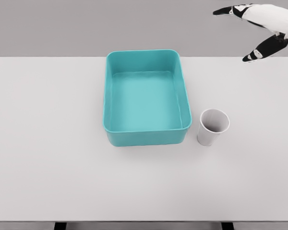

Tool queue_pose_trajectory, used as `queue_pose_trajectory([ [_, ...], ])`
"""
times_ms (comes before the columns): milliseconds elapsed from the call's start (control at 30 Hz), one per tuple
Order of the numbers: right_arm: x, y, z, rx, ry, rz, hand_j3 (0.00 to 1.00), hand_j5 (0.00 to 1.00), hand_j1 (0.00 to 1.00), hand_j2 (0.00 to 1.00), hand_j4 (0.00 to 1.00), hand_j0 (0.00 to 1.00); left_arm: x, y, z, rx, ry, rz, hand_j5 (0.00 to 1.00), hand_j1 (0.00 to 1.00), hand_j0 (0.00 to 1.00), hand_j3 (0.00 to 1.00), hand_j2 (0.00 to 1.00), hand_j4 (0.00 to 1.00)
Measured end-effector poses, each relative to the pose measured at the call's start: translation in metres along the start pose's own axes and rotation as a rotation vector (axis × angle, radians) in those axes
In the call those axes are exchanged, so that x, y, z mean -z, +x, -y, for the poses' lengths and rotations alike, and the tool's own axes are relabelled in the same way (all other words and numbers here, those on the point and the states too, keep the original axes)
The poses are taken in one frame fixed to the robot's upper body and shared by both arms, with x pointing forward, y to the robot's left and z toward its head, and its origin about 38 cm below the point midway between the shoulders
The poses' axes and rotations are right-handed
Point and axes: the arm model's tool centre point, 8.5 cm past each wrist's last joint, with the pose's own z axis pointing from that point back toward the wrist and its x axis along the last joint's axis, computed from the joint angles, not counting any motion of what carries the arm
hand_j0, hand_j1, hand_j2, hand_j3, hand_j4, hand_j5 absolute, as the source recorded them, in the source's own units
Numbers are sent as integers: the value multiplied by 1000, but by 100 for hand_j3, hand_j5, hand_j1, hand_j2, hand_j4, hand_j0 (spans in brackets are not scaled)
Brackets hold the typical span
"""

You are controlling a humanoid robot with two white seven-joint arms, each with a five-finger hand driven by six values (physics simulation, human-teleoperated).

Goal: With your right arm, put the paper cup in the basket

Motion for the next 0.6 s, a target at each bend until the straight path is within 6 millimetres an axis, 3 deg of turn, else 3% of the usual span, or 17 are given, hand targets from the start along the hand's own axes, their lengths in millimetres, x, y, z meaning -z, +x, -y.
queue_pose_trajectory([
  [33, 8, 11, 17, -15, 1, -16, 100, 100, 100, 100, 100, 100, 0, 0, 0, 0, 0, 0, 100, 100, 100, 100, 100, 100],
  [67, 17, 14, 12, -7, 43, -39, 100, 100, 100, 100, 100, 100, 0, 0, 0, 0, 0, 0, 100, 100, 100, 100, 100, 100],
  [200, 36, 2, -53, 52, 248, -132, 100, 100, 100, 100, 100, 100, 0, 0, 0, 0, 0, 0, 100, 100, 100, 100, 100, 100],
  [267, 34, -6, -73, 57, 313, -168, 100, 100, 100, 100, 100, 100, 0, 0, 0, 0, 0, 0, 100, 100, 100, 100, 100, 100],
  [400, 24, -19, -95, 57, 384, -214, 100, 100, 100, 100, 100, 100, 0, 1, 0, 0, 0, 1, 100, 100, 100, 100, 100, 100],
  [600, 23, -21, -123, 56, 463, -211, 100, 100, 100, 100, 100, 100, 0, 0, 0, 0, 0, 0, 100, 100, 100, 100, 100, 100],
])
